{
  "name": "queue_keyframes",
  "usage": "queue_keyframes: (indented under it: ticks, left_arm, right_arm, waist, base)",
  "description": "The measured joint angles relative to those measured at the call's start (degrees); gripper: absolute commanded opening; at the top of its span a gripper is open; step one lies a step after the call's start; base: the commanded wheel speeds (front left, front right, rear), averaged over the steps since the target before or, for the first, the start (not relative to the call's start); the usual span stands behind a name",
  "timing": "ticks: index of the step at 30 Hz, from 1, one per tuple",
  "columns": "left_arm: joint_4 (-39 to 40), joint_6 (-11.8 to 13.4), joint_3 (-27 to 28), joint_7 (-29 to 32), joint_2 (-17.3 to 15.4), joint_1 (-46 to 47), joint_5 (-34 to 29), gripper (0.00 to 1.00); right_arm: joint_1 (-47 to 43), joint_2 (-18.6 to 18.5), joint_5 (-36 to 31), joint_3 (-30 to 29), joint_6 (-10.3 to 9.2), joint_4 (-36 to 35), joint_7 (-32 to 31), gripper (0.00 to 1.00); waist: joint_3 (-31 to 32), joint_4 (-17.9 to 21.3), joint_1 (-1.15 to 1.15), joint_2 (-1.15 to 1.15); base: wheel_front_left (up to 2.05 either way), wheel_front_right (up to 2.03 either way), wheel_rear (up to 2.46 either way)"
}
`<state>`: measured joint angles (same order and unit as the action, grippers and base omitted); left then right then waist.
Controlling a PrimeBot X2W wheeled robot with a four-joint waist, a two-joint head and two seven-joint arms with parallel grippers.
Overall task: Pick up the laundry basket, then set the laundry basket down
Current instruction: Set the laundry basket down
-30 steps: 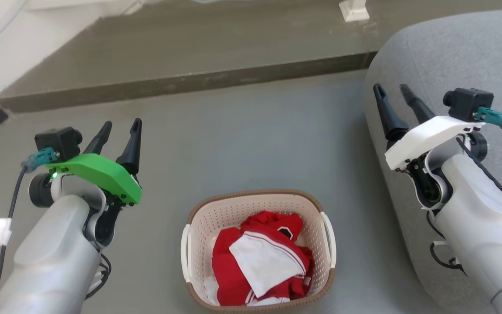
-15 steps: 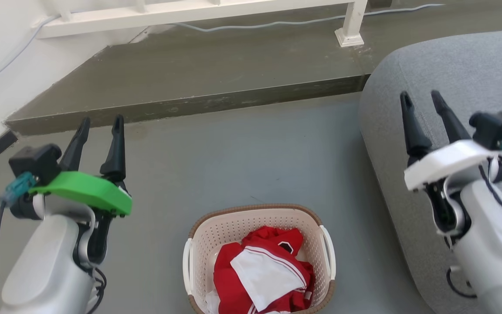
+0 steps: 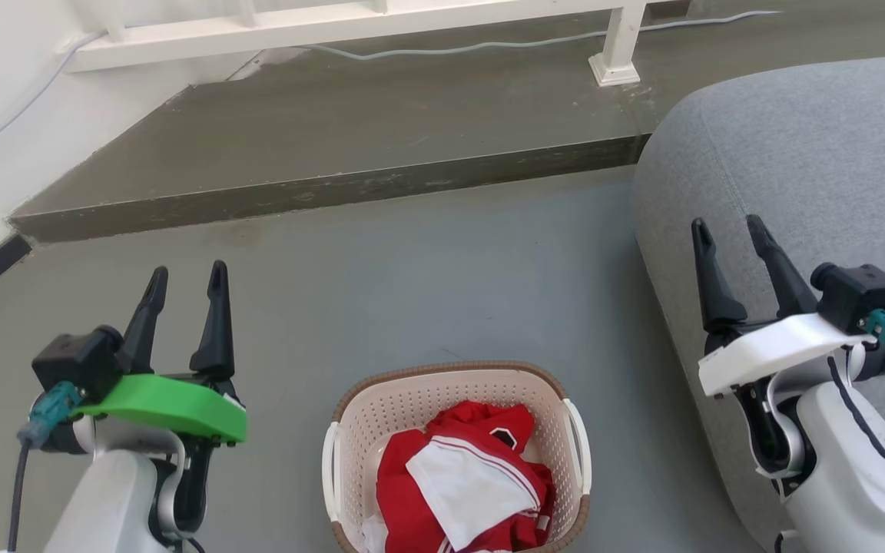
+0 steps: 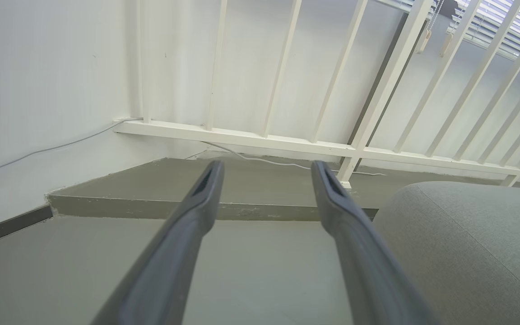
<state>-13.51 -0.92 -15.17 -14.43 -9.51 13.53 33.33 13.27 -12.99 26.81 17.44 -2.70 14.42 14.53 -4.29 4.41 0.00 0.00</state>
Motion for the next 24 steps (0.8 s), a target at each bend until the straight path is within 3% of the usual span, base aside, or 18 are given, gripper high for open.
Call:
queue_keyframes:
  ticks: [8, 24]
  left_arm:
    - [2.54, -0.18, 2.11, 0.0, 1.63, -3.19, -2.91, 1.0]
    - [4.75, -3.13, 5.35, 0.0, 3.92, -6.29, -6.47, 1.0]
  right_arm:
    - [-2.37, 0.53, -2.24, -1.34, 0.15, -2.42, 0.01, 1.0]
    - [-5.56, 2.35, -4.65, -3.77, 1.68, -4.48, 0.04, 1.0]
  waist:
    - [0.03, -0.08, 0.0, 0.0]
    - [-0.04, -0.2, 0.0, 0.0]
  base:
    - [0.0, 0.0, 0.0]
    - [0.0, 0.0, 0.0]
